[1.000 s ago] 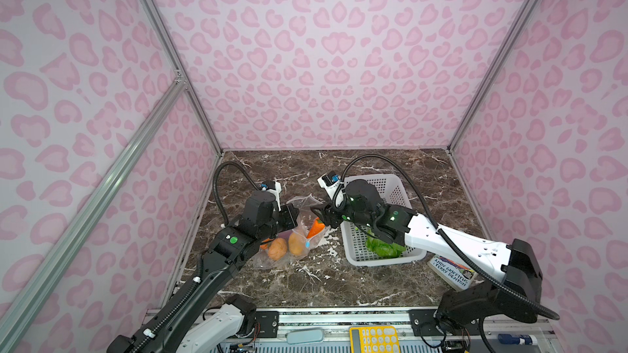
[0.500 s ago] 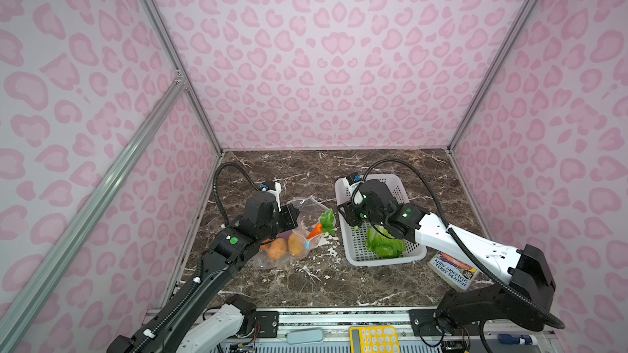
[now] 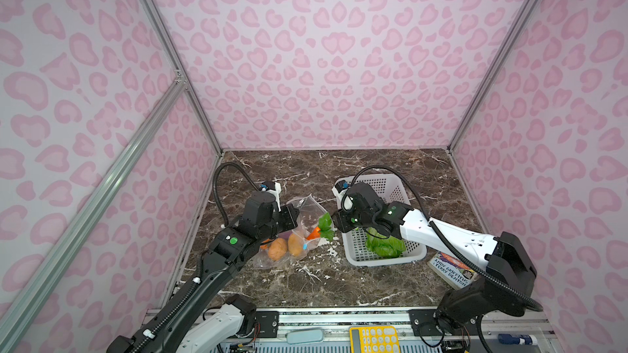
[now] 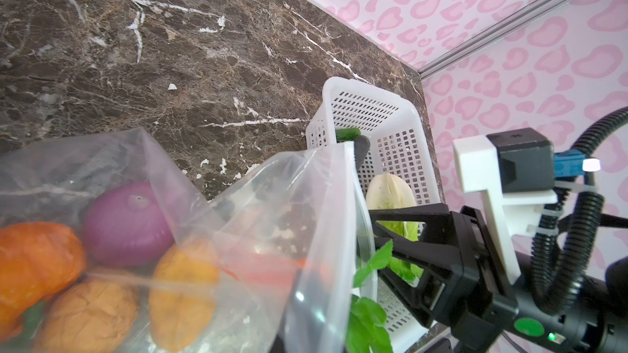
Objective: Place the food in the zip-top bag and seal the zipper
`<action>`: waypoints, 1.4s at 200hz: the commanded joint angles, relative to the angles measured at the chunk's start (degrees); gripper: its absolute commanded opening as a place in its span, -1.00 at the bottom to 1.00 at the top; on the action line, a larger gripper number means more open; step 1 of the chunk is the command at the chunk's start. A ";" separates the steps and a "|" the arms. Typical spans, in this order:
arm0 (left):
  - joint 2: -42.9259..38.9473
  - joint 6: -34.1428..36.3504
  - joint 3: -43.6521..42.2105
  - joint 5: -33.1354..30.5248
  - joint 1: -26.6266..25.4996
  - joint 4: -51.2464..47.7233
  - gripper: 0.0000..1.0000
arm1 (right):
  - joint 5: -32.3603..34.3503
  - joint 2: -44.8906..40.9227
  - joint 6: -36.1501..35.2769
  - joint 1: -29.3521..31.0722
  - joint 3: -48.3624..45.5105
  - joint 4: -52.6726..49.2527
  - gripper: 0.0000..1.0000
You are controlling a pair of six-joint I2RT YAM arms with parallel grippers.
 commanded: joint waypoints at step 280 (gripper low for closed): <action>-1.04 -0.34 -0.45 -0.23 0.06 1.31 -0.94 | -0.66 9.73 -12.81 -1.85 15.34 -5.01 0.02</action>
